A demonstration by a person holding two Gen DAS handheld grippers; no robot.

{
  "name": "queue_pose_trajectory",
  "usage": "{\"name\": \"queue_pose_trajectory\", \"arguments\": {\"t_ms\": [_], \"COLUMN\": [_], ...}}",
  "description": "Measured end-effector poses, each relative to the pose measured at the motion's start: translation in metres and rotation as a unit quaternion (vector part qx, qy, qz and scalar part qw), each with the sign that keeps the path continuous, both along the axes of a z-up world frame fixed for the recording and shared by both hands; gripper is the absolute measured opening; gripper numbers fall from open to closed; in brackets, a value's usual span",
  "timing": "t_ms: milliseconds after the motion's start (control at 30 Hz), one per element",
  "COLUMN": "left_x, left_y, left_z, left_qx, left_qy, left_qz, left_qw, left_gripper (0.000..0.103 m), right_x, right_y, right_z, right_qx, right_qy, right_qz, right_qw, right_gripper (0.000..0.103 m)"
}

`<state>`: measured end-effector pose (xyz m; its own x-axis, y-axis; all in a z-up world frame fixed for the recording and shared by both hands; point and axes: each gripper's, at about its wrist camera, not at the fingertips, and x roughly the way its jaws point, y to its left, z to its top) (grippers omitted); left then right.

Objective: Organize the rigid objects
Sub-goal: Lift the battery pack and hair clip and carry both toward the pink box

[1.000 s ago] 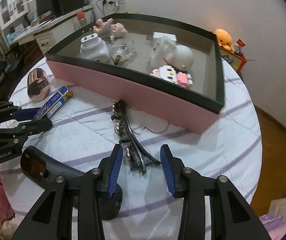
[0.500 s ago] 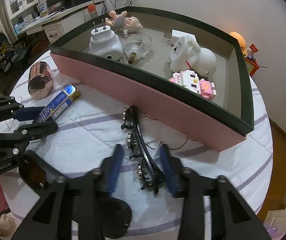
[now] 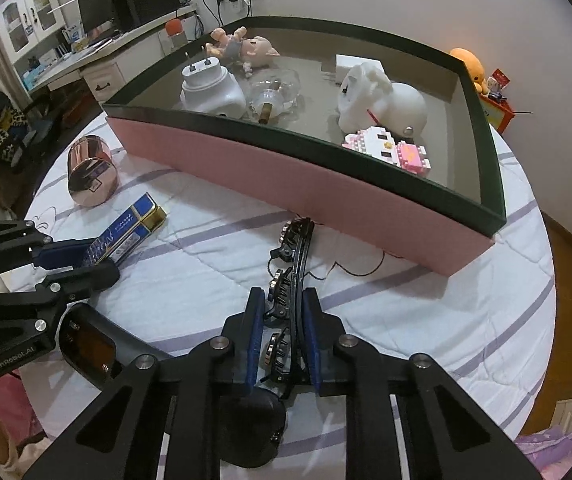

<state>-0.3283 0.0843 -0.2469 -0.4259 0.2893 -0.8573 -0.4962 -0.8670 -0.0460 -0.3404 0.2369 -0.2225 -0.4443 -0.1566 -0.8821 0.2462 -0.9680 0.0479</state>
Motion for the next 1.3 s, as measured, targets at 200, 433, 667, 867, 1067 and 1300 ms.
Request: {"name": "queue_pose_trajectory", "arguments": {"t_ms": [200,433,667,867,1067,1300], "left_x": [-0.008,-0.009,-0.007,-0.004,0.002,0.012], "left_y": [0.010,0.008,0.002,0.000,-0.003,-0.006], "left_z": [-0.002,-0.002,0.006,0.013,0.023,0.041], "left_qx": [0.000,0.016,0.029,0.037,0.043,0.049], "left_qy": [0.004,0.010,0.006,0.005,0.012,0.030], "left_qz": [-0.007,-0.001,0.005,0.000,-0.002,-0.011], "left_qw": [1.0000,0.9998,0.9996,0.9993,0.9990,0.9983], "left_gripper": [0.021,0.021,0.020,0.020,0.020,0.020], "right_x": [-0.003,-0.005,0.001,0.003,0.006,0.013], "right_y": [-0.002,-0.003,-0.008,-0.014,-0.020,-0.029], "right_z": [-0.002,-0.003,0.005,0.015,0.024,0.036], "right_qx": [0.001,0.003,0.000,-0.004,-0.006,-0.007], "right_qy": [0.000,0.008,0.017,0.026,0.031,0.040], "right_qz": [-0.001,0.000,0.001,0.002,0.004,0.008], "right_qw": [1.000,1.000,1.000,1.000,0.999,0.999], "right_gripper": [0.019,0.019,0.019,0.019,0.019,0.019]}}
